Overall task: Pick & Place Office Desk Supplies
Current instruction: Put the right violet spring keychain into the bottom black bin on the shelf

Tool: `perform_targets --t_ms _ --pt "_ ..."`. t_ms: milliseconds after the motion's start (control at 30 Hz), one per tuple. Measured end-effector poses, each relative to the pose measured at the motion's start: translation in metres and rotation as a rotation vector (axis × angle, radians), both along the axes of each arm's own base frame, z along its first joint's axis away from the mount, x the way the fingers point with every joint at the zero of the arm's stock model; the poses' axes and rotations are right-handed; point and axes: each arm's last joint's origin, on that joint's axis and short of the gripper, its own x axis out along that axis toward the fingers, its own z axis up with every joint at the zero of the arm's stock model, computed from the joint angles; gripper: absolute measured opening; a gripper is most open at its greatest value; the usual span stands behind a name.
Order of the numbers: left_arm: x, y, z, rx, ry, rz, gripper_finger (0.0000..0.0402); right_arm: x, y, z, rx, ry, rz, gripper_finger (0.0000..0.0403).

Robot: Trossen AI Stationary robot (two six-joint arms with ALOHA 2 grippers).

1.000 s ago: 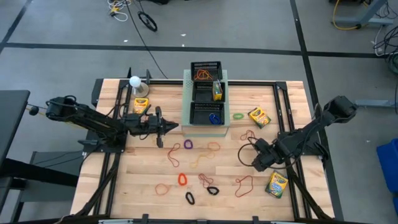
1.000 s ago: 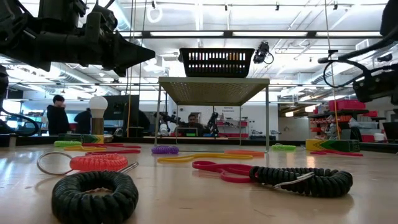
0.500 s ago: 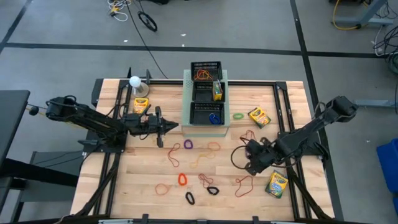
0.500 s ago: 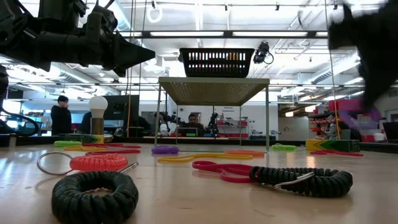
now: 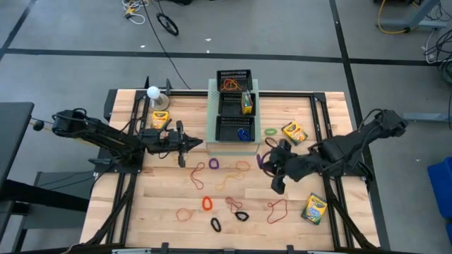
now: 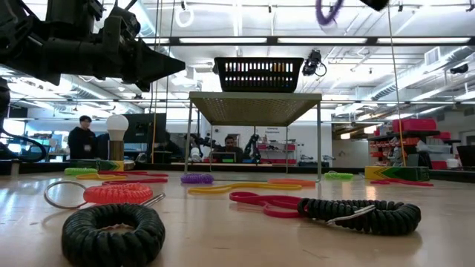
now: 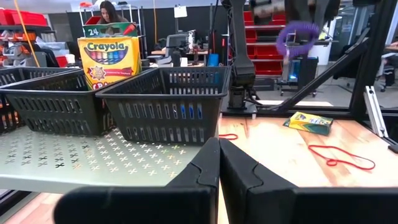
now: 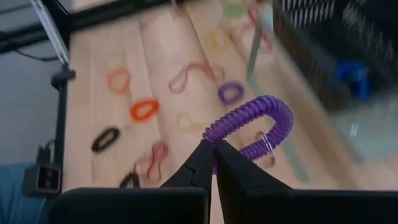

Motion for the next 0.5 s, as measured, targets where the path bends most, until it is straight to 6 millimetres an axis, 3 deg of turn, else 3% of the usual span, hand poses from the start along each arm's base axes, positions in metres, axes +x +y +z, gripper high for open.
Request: perform_targets --t_ms 333,500 --pt "0.0 0.0 0.0 0.0 0.0 0.0 0.0007 0.016 -0.036 0.033 -0.124 -0.06 0.048 0.0012" --pt "0.0 0.0 0.0 0.0 0.001 0.0 0.0007 0.034 -0.059 0.045 -0.233 -0.003 0.127 0.0013"
